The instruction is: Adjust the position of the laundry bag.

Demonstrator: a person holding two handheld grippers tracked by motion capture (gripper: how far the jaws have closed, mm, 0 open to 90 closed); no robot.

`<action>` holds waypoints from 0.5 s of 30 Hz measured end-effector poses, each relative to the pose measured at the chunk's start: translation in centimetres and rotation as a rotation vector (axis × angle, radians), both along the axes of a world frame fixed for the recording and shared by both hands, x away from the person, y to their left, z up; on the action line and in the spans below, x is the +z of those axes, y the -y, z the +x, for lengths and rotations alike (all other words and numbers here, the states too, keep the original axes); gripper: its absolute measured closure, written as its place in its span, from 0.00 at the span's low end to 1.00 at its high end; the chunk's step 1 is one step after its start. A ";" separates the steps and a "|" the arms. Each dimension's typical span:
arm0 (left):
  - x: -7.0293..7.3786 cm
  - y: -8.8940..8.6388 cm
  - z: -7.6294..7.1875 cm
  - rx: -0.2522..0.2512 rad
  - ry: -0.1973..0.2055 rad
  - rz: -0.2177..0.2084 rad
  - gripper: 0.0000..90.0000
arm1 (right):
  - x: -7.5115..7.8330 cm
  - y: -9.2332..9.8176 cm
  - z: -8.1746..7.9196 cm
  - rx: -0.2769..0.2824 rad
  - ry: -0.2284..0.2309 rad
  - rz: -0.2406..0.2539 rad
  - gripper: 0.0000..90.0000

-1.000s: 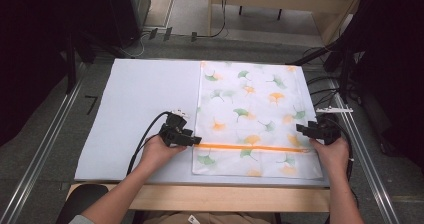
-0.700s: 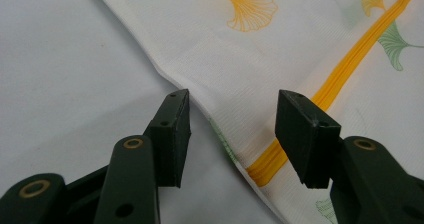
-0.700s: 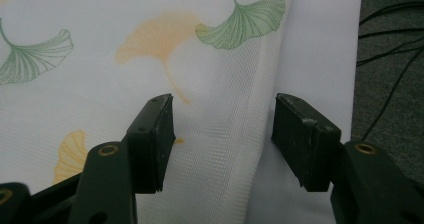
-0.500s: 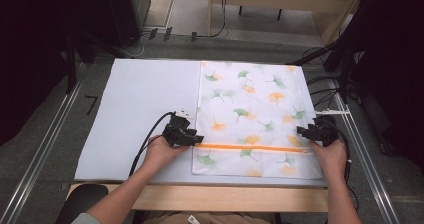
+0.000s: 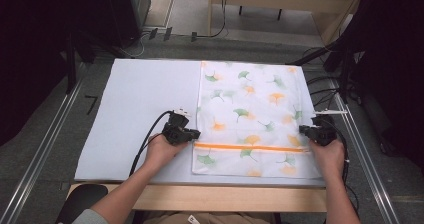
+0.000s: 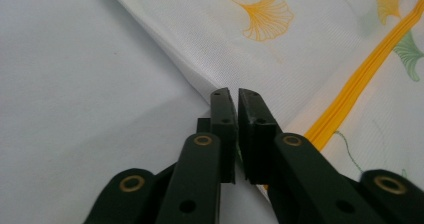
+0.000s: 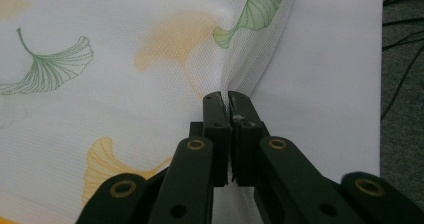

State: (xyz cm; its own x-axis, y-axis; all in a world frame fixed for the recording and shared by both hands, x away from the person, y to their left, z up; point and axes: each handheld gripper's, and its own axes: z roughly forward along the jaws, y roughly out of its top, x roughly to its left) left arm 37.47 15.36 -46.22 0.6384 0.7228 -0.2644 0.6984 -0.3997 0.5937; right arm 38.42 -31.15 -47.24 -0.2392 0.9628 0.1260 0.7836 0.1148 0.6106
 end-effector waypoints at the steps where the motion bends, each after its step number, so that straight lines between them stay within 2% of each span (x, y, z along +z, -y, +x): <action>1: 0.0 0.1 0.0 -0.008 0.006 0.007 0.99 | 0.0 0.0 0.0 -0.001 -0.001 0.002 0.99; 3: 0.1 0.3 -0.1 -0.015 0.018 0.022 1.00 | 0.0 0.0 0.0 -0.002 -0.003 0.002 0.99; 7: 0.2 0.4 -0.1 -0.032 0.014 0.025 1.00 | 0.1 -0.1 0.0 0.006 -0.003 -0.009 1.00; 9: 0.5 0.3 -0.1 -0.028 0.011 0.002 1.00 | 0.2 -0.1 0.0 0.012 -0.003 -0.014 1.00; 13: 0.9 0.1 0.0 -0.030 0.009 -0.004 1.00 | 0.2 -0.1 0.0 0.009 -0.003 -0.015 1.00; 15: 1.0 -0.1 0.1 -0.035 0.014 0.001 1.00 | 0.3 0.0 0.0 0.006 -0.008 0.000 1.00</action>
